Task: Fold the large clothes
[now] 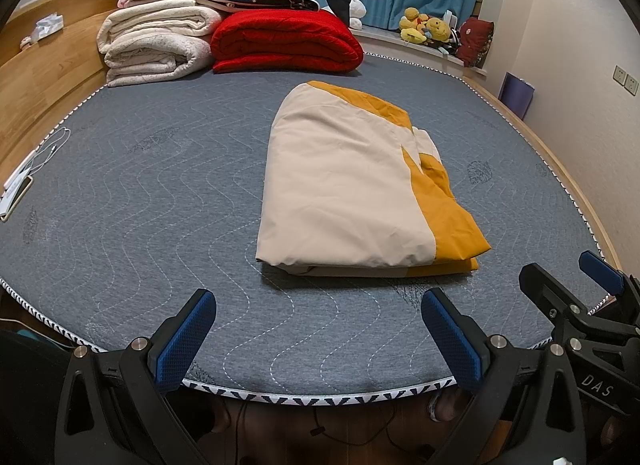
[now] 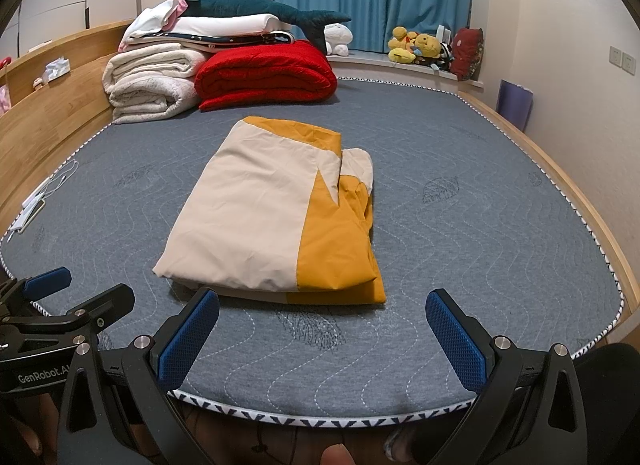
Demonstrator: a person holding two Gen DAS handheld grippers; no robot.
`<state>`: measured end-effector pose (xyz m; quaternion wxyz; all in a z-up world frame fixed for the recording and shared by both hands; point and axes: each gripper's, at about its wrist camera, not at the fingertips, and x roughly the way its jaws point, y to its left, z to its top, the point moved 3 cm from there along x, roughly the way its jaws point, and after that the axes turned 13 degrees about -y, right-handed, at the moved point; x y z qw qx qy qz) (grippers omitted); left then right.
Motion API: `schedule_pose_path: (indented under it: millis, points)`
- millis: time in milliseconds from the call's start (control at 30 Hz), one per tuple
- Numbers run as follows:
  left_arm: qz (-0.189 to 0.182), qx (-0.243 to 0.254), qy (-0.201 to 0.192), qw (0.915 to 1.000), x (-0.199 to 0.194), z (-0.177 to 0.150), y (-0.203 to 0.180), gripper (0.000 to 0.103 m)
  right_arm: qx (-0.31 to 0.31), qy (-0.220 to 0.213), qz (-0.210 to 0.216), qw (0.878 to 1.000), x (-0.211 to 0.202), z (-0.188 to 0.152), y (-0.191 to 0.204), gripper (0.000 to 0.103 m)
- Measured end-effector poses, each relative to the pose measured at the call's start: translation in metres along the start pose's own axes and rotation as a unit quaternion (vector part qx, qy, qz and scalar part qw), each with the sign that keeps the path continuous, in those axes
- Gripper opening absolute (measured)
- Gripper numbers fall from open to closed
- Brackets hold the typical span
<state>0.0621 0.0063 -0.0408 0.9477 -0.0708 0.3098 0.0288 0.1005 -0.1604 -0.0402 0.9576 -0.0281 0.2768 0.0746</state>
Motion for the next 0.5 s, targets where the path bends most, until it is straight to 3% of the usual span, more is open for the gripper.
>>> schedule_pose_path:
  millis: [500]
  points:
    - [0.001,0.001,0.0,1.0,0.0,-0.0001,-0.0003,0.102,0.0,0.0,-0.001,1.0,0.0,0.0005,0.0014,0.103]
